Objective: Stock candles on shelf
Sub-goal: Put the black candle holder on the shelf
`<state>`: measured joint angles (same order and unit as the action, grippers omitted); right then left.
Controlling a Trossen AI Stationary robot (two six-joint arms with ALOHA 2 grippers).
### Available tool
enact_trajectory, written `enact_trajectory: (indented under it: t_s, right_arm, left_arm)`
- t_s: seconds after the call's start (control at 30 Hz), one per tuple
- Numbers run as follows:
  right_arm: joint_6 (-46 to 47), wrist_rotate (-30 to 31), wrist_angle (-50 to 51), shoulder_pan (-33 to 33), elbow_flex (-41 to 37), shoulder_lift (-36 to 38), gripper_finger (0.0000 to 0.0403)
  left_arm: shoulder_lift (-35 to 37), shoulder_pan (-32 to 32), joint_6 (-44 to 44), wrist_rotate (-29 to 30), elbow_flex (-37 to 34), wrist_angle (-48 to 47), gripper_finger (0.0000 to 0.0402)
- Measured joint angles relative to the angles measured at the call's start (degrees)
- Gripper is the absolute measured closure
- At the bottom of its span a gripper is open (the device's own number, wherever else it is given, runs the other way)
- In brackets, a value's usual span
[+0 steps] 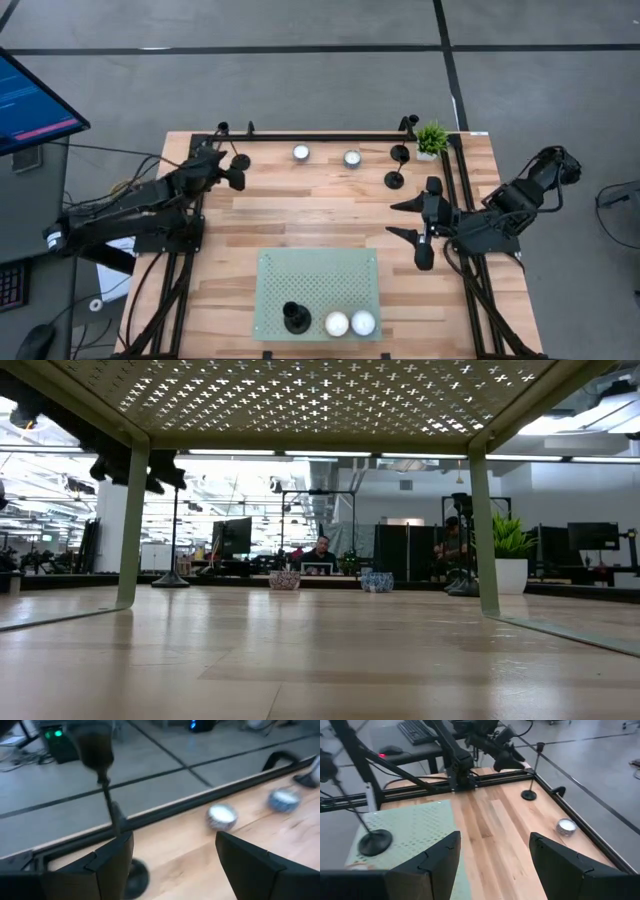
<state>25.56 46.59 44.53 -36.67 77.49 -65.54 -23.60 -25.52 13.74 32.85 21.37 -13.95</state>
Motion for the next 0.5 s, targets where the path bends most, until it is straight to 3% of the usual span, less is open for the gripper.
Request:
enact_trajectory:
  t_s: [0.5]
  right_arm:
    - [0.0,-0.1,-0.8,4.7,0.0,3.8,0.0175]
  left_arm:
    - [-4.3,0.0,-4.8,9.1,-4.3,9.3,0.0127]
